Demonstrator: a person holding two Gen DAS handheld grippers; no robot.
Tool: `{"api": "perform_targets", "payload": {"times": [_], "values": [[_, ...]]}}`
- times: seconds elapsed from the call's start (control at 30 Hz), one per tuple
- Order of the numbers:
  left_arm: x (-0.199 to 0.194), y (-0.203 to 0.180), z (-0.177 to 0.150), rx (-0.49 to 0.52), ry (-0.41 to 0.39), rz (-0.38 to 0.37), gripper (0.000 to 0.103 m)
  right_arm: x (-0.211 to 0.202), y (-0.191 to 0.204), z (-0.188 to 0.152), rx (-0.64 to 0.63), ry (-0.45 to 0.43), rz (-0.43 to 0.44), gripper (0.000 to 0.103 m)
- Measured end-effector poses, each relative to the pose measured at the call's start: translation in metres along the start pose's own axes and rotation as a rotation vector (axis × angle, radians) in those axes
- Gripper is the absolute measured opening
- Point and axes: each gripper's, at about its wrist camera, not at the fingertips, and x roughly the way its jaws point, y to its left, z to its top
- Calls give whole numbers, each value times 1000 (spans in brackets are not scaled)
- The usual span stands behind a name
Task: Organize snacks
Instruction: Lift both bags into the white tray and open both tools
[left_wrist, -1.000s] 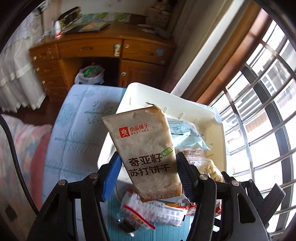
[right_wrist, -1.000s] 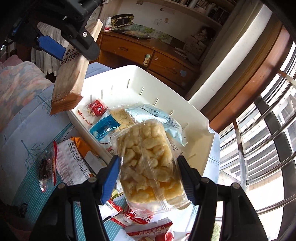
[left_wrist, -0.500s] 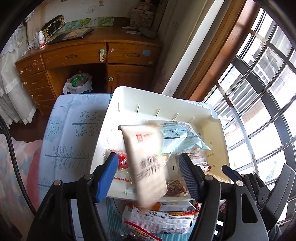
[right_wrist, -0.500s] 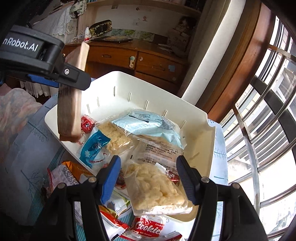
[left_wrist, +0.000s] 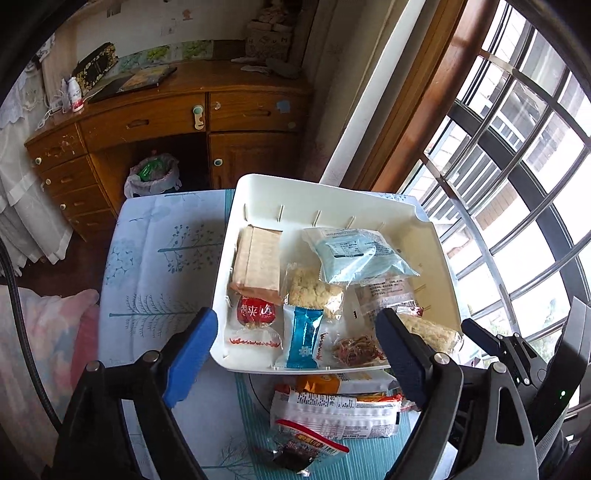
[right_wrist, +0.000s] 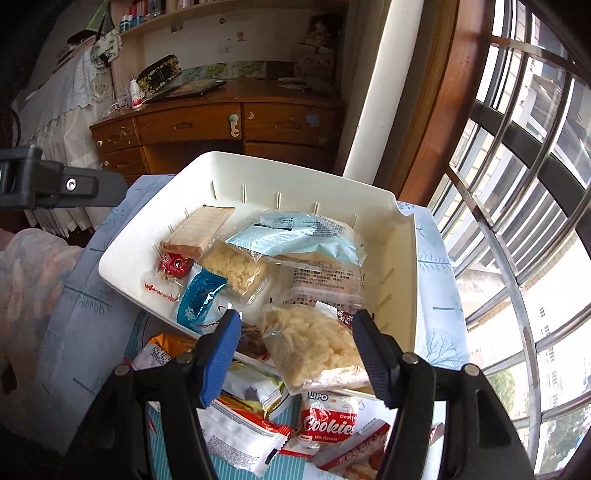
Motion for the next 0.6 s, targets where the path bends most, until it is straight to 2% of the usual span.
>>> {"api": "perform_targets", "payload": {"times": [0.27, 0.6], "values": [[-16, 4, -12, 47, 32, -1, 86, -24, -8, -7, 132, -4, -30, 68], [-27, 10, -46, 114, 108, 26, 86, -46, -18, -27, 266, 9, -55, 77]]}}
